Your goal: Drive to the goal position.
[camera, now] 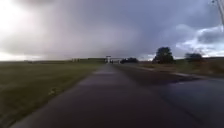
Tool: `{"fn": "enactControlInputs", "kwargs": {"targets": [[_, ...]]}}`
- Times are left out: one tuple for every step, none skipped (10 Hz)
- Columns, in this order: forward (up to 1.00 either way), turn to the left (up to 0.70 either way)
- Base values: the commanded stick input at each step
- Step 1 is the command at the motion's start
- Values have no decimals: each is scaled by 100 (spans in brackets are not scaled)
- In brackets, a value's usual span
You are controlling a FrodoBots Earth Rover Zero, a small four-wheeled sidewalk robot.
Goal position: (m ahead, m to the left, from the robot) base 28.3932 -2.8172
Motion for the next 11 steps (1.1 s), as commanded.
{"fn": "enactControlInputs", "kwargs": {"targets": [[70, 0], [70, 0], [70, 0], [70, 0], [70, 0], [70, 0], [70, 0], [70, 0], [70, 0], [70, 0], [70, 0]]}}
